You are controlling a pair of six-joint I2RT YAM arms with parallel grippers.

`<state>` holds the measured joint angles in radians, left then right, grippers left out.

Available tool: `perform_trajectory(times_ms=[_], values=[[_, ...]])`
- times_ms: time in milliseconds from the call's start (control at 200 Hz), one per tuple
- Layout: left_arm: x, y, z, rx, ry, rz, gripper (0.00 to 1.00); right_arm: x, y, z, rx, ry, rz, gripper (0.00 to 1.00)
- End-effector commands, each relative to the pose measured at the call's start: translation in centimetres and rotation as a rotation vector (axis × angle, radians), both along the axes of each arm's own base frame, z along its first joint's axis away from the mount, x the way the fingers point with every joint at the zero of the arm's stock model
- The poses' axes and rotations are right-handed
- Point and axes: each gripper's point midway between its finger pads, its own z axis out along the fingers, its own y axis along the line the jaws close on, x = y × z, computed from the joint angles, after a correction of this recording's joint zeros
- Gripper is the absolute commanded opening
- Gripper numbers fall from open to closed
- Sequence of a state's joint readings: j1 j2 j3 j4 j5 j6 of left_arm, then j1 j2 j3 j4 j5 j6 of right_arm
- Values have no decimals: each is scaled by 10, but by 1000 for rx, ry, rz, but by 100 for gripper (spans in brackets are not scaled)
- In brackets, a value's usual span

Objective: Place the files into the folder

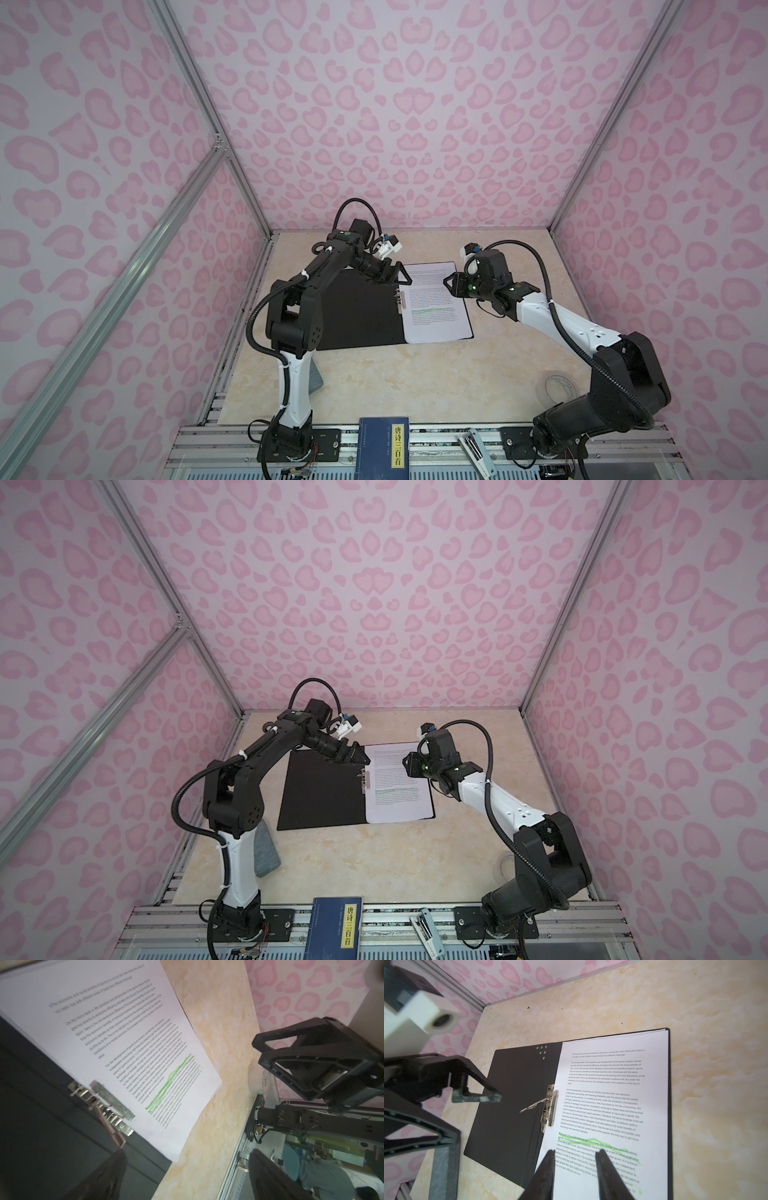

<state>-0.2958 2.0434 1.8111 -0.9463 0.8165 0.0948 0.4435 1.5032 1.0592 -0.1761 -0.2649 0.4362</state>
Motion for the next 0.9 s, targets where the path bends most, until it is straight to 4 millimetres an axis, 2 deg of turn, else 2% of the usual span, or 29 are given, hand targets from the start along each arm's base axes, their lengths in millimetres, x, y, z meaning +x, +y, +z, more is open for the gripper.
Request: perform_trajectory(times_ms=[0, 95, 180, 280, 290, 390, 455, 470, 480, 505, 520, 540, 570, 610, 685, 765, 895], values=[[0, 35, 11, 111, -56, 76, 96, -15, -2, -2, -178, 15, 36, 37], [-4, 70, 18, 191, -91, 169, 97, -29, 4, 8, -406, -18, 82, 38], [-14, 93, 19, 243, -101, 218, 99, -39, 11, 20, -633, -71, 119, 39], [-29, 106, 21, 299, -120, 218, 100, -45, 14, 33, -893, -125, 118, 39], [-30, 107, 21, 304, -122, 219, 100, -43, 17, 42, -896, -144, 109, 39], [-40, 113, 27, 323, -162, 230, 98, -44, 26, 52, -1059, -201, 91, 38], [-43, 116, 31, 330, -191, 241, 98, -41, 26, 65, -1145, -283, -17, 35], [-44, 117, 31, 333, -194, 246, 98, -41, 25, 68, -1166, -301, -44, 41], [-44, 118, 31, 334, -197, 247, 98, -41, 24, 69, -1179, -311, -67, 48], [-45, 119, 32, 338, -205, 252, 98, -40, 17, 73, -1208, -332, -131, 75], [-46, 120, 32, 340, -206, 254, 98, -39, 13, 74, -1218, -341, -168, 91], [-47, 120, 31, 343, -208, 258, 98, -37, 7, 74, -1223, -342, -214, 96], [-49, 121, 31, 347, -208, 261, 98, -35, 2, 69, -1215, -312, -233, 96], [-51, 122, 30, 348, -206, 262, 98, -32, 0, 55, -1185, -244, -199, 91], [-56, 123, 26, 352, -191, 260, 98, -34, 10, 37, -1106, -173, -118, 89], [-58, 126, 22, 367, -180, 266, 98, -42, 27, 33, -1003, -153, -48, 92], [-57, 134, 15, 387, -175, 304, 98, -44, 42, 35, -814, -77, 10, 88]])
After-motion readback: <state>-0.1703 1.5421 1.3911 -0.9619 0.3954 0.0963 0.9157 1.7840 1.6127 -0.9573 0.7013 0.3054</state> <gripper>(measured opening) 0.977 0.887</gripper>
